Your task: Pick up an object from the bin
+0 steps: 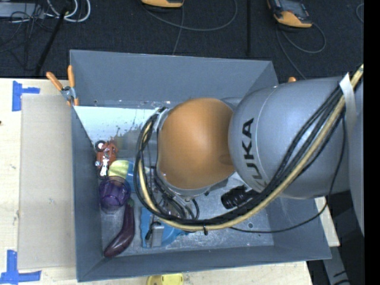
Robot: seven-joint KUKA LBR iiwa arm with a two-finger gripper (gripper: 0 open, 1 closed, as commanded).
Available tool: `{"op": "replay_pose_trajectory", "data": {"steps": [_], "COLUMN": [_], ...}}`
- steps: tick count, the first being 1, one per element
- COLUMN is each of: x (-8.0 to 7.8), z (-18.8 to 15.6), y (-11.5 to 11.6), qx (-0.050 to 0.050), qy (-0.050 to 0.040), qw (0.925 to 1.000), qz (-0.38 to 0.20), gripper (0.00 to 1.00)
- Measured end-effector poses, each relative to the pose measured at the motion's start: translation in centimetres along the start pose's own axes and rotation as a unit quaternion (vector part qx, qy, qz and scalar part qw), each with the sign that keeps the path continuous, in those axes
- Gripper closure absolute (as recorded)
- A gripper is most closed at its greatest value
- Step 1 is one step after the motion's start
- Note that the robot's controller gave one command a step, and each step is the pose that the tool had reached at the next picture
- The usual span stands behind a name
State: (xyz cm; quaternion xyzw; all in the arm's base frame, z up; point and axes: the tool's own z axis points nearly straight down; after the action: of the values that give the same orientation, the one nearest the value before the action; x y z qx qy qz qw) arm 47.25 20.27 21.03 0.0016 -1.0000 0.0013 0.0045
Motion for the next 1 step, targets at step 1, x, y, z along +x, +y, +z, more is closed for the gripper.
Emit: {"op": "replay_pose_trajectory", "data": {"steps": [1], "x": [-0.18], "z": [-0.45], "y": [-0.11], "qx": [-0.001], "qy": [-0.0037], "qw": [1.0000], "qz": [0.002], "gripper": [0.00]}}
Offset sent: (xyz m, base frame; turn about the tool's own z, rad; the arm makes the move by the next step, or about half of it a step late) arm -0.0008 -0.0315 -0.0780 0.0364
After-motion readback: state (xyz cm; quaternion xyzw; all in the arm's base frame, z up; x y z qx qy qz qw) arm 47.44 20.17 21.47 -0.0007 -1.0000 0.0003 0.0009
